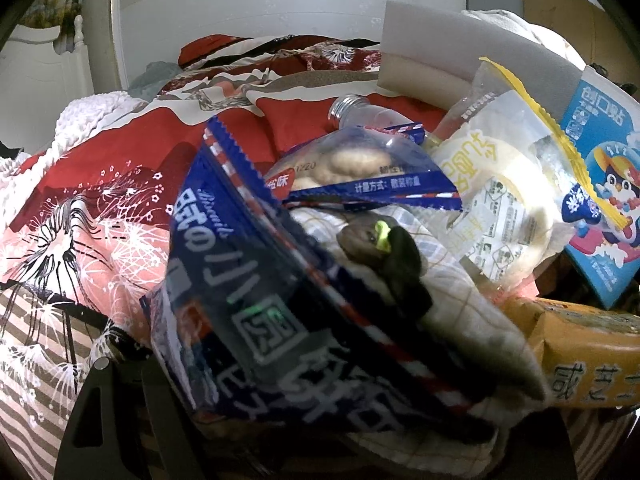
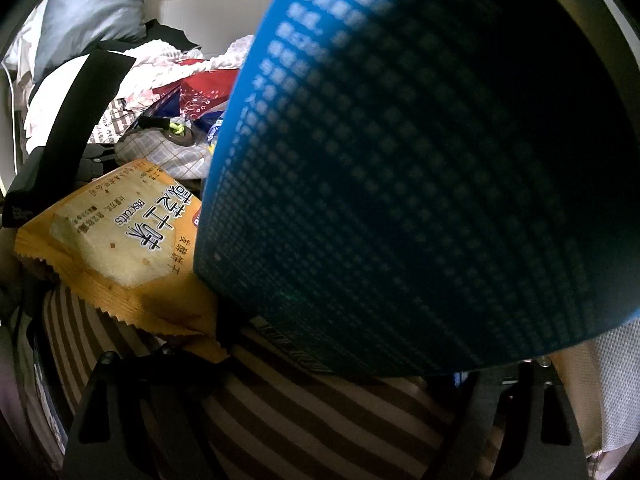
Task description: Organize objects
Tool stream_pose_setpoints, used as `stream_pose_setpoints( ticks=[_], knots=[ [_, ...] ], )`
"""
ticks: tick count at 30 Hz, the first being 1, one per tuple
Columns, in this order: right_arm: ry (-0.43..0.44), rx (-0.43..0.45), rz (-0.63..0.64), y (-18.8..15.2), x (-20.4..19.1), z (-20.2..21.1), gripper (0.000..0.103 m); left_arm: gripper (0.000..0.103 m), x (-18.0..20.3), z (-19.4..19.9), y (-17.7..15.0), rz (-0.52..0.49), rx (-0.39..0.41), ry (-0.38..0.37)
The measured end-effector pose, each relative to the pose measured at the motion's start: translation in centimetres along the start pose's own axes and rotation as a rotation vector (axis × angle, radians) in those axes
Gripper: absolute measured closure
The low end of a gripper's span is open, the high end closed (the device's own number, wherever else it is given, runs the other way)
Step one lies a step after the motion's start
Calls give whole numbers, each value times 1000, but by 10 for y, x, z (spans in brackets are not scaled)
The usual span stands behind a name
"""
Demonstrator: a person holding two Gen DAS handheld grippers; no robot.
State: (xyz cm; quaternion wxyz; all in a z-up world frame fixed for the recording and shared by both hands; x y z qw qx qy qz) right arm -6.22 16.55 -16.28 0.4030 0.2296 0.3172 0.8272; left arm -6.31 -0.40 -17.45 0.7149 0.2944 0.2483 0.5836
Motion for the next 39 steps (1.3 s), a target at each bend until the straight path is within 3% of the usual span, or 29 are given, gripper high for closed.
stream_pose_setpoints(
  ticks=[20,25,26,28,29,36,39],
  knots=[
    [-17,8,8,5,23,-2,18,21,0,7,-5,-1,-17,-15],
    [83,-116,-84,14,41,-7,18,26,4,13,0,29,-74,-32],
    [83,-129,-132,18,46,-5,24,27,6,17,2,43,-88,-53],
    [54,-111,-217,31,55,6,39,28,9,33,12,72,-102,-86],
    [35,-101,-231,37,57,10,41,28,8,40,18,78,-99,-78],
    [-34,-48,-307,93,64,35,41,29,0,90,99,119,18,-41],
    [-61,16,-349,126,75,60,41,28,-1,105,126,107,67,-4]
  ],
)
Point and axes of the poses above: each gripper's, at about its wrist camera, not at the fingertips, and z roughly against the way its jaws point, x to its right, y to its top, the point moved 10 cm from there along -z, roughly the way its jaws point
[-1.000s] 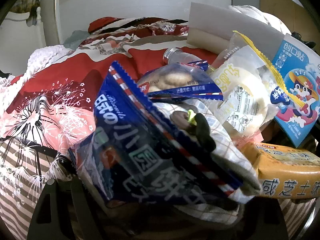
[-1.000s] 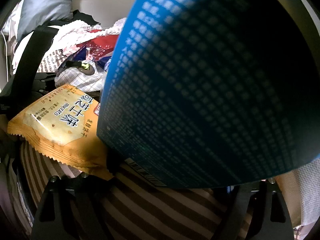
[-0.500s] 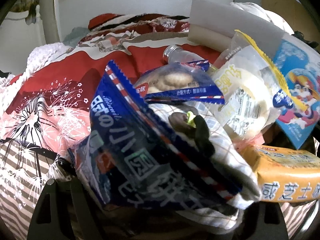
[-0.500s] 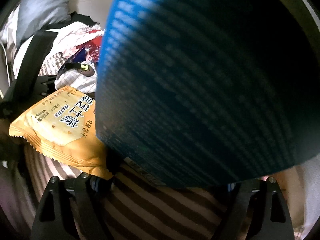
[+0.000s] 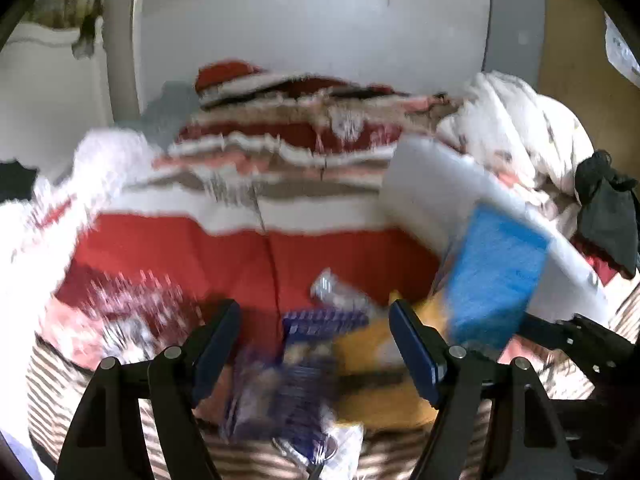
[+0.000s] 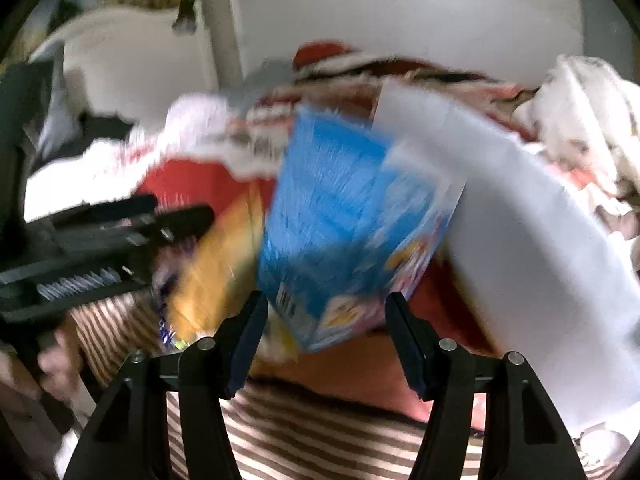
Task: Organize objects
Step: 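Lift the white box away from the pile with both grippers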
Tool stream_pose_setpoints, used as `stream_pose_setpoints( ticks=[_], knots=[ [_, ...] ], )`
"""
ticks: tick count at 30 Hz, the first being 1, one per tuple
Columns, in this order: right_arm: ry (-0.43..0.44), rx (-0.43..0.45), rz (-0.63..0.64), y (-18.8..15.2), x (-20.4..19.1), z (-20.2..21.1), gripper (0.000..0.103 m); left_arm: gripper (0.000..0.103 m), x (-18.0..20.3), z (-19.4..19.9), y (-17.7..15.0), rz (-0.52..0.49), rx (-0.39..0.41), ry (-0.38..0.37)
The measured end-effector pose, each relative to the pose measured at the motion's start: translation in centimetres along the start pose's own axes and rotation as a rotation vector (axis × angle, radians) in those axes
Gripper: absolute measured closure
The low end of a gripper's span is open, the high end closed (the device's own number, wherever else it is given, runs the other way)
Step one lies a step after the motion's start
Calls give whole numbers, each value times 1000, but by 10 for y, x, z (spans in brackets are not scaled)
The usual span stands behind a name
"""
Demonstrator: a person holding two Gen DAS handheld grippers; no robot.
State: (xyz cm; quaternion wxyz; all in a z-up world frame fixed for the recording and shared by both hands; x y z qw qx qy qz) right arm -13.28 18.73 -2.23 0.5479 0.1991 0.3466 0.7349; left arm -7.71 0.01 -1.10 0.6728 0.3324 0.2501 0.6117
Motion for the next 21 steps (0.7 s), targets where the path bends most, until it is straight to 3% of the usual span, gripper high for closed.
stream_pose_setpoints(
  ticks=[2,4,9,11,13,15,17,21],
  knots=[
    [-1,17,-21,19,5,16,41,28,4,7,14,3,28,-2],
    [-2,31,-45,7,-28,48,41,28,5,9,32,20,32,4],
    [64,76,-161,46,-33,63,40,28,6,10,65,119,33,-38],
    [104,133,-236,56,-26,72,30,28,9,12,70,165,30,-92],
    [152,141,-307,61,-27,72,24,28,13,10,67,166,39,-127],
    [175,119,-318,54,-30,69,24,28,17,6,53,129,31,-141],
    [150,105,-298,38,-29,64,24,28,19,-2,41,111,-2,-153],
    [131,41,-402,9,-16,44,24,29,23,-17,17,183,-70,-211]
  ],
)
Point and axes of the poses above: each gripper's, at about its wrist camera, not at the fingertips, and z roughly against the way its jaws point, x to its right, y to its top, the point moved 10 cm from there along -z, roughly the way its jaws point
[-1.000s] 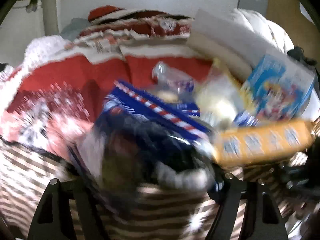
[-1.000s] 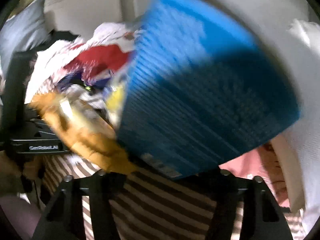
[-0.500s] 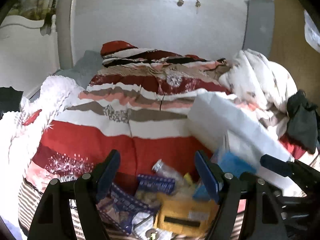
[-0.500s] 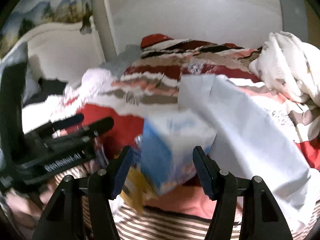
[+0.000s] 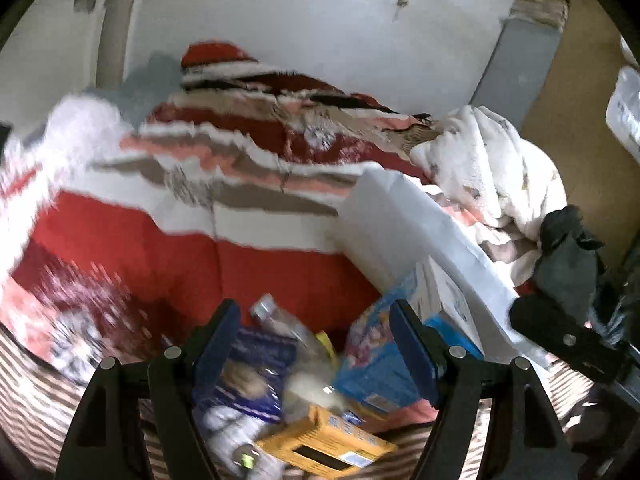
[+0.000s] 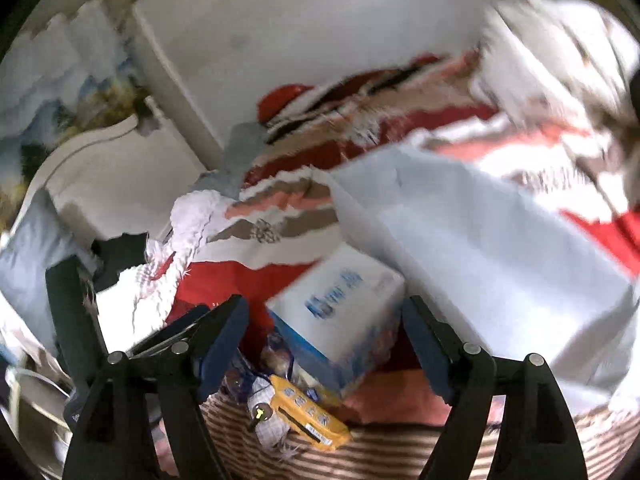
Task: Organize objects
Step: 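Lift the white box away from the pile with both grippers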
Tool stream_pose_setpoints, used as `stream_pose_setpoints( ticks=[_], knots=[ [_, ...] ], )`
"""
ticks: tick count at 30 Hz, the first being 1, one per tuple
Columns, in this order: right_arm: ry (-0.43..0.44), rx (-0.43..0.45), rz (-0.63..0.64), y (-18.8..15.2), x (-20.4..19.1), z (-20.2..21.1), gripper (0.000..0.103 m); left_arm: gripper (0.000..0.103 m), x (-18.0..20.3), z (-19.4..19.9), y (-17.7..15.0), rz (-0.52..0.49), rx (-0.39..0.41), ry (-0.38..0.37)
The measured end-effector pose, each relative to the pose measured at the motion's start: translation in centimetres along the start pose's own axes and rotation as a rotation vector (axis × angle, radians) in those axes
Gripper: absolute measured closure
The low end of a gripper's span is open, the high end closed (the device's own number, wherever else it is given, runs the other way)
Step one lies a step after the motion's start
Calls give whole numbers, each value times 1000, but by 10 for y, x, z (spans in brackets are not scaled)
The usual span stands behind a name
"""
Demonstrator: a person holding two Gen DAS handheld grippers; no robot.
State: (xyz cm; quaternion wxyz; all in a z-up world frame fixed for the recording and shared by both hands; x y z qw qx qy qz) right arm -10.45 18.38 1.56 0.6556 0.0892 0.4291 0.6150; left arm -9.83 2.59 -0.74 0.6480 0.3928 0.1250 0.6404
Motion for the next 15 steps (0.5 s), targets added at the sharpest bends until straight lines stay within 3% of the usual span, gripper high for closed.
stream_pose_setpoints(
  ticks=[2,5,9,15],
  knots=[
    [26,-32,-75,-7,11,-10,24,29,2,-3,-7,8,-6,-31],
    [66,-71,-190,-13,26,-17,28,29,13,-5,-10,-64,0,-63],
    [131,-61,-305,-15,35,-23,28,29,39,-3,-14,-155,18,-182],
    [187,-93,-410,-25,41,-46,28,29,75,-14,-25,-312,30,-228]
  ],
)
Point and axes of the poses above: each gripper's, at about its wrist camera, not at the fingertips, and z roughly against the way its jaws point, x to its right, y to its top, the point moved 10 cm from there along -z, roughly the way its jaws point
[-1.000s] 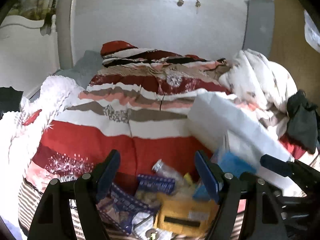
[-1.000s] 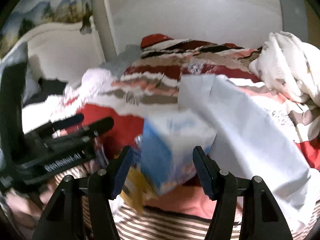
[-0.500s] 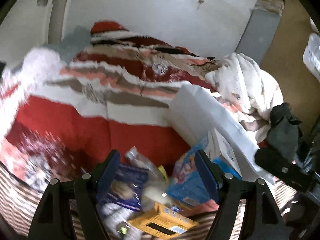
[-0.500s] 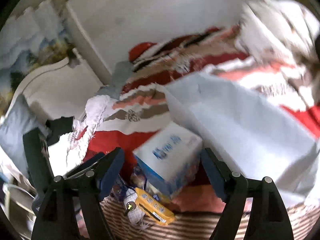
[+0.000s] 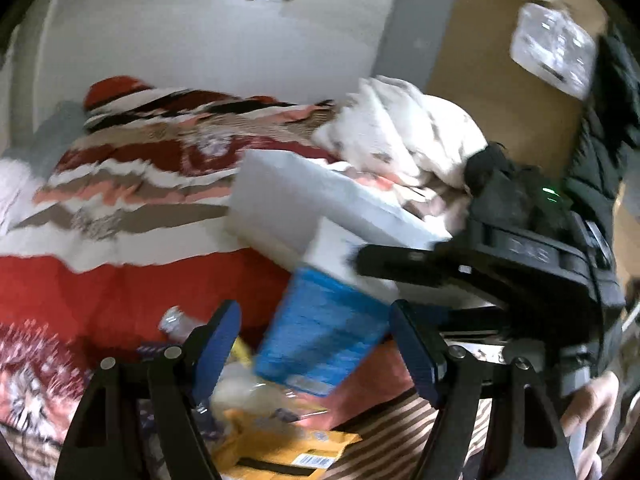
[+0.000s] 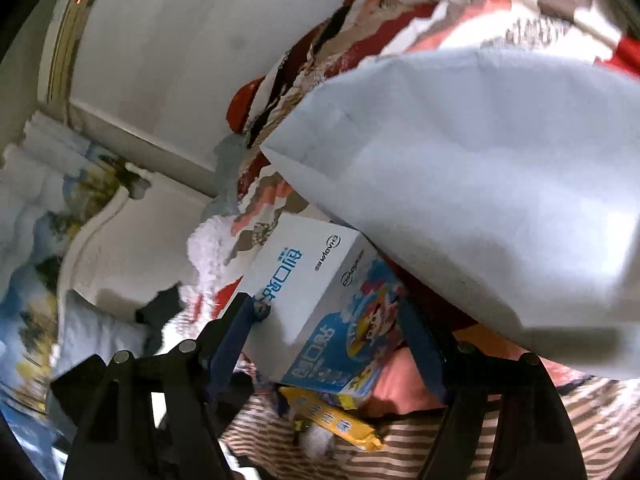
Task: Organize objects
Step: 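Lift the white box away from the pile with both grippers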
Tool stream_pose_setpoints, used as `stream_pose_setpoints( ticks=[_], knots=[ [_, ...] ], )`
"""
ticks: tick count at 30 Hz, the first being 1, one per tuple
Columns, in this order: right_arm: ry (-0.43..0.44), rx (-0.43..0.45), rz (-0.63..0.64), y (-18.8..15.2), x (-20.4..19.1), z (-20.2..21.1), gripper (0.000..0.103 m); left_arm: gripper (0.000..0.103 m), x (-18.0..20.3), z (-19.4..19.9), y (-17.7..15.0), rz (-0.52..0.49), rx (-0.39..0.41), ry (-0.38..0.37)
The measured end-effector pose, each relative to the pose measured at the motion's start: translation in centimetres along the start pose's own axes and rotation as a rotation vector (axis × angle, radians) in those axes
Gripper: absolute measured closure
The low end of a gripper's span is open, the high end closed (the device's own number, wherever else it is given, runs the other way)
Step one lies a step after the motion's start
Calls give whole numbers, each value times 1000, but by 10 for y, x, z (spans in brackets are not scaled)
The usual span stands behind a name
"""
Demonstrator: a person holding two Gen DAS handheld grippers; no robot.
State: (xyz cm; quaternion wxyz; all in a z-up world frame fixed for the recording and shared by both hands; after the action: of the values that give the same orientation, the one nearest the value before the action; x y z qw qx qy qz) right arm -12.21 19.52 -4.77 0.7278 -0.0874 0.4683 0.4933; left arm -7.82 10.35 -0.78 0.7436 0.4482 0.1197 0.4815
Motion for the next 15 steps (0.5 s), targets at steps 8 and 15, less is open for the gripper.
stream_pose_setpoints(
  ticks=[8,15],
  knots=[
    [122,-53,-87,-7,2,-13,28,29,5,-24,-8,-9,-54,-11],
    [98,-59,-99,-5,7,-12,28,29,3,8,2,-30,28,-2]
  ],
)
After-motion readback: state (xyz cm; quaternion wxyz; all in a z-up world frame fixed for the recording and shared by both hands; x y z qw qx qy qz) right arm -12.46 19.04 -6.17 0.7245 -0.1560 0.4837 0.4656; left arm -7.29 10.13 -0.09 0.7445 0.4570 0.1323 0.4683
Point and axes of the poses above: each gripper's, at about its wrist camera, not at the fingertips, and z roughly against the way its jaws point, x to its right, y to its top, the point moved 10 cm from there along -z, roughly the way its jaws point
